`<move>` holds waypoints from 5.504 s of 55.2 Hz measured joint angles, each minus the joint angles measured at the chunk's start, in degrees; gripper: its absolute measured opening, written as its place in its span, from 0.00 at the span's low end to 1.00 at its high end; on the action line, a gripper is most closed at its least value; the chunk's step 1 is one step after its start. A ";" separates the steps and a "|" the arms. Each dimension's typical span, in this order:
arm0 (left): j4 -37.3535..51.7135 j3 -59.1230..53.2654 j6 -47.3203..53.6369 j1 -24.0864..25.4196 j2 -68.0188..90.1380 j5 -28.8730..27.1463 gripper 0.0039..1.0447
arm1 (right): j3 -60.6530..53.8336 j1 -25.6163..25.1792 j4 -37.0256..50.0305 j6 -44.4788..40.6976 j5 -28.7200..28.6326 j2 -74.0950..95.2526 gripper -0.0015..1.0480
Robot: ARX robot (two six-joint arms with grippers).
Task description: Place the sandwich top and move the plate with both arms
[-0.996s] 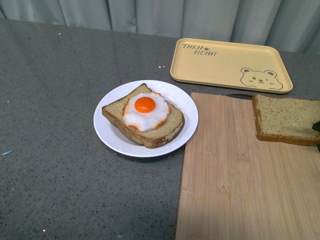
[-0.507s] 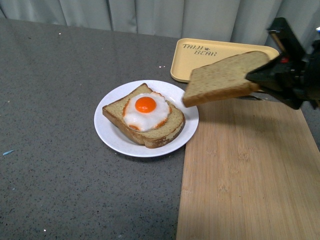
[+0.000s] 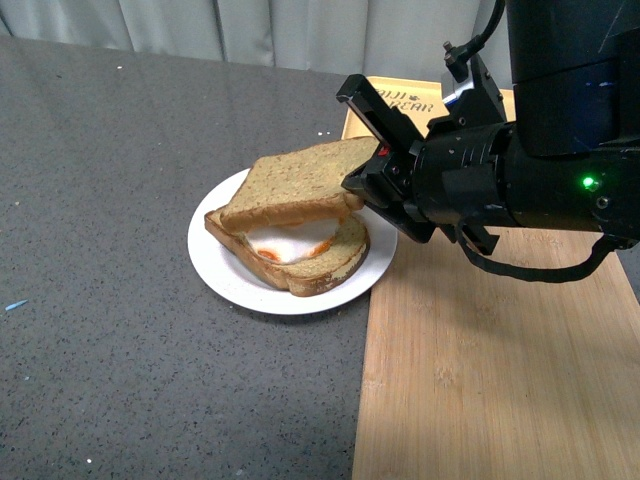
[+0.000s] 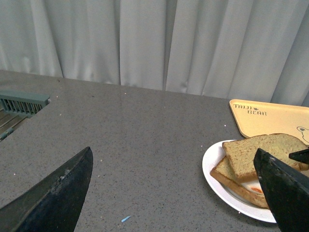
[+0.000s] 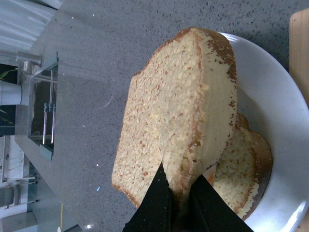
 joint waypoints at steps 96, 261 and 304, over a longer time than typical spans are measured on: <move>-0.04 0.00 0.00 0.00 -0.09 -0.04 0.94 | -48.98 -24.20 8.44 -51.95 18.82 -72.83 0.01; 39.23 25.81 -58.95 -15.80 106.29 9.16 0.94 | -49.46 -24.28 -32.85 -52.04 18.36 -115.69 0.91; 35.21 36.17 -61.86 -17.25 116.26 9.42 0.64 | -49.46 -24.28 -32.85 -52.04 18.36 -115.69 0.91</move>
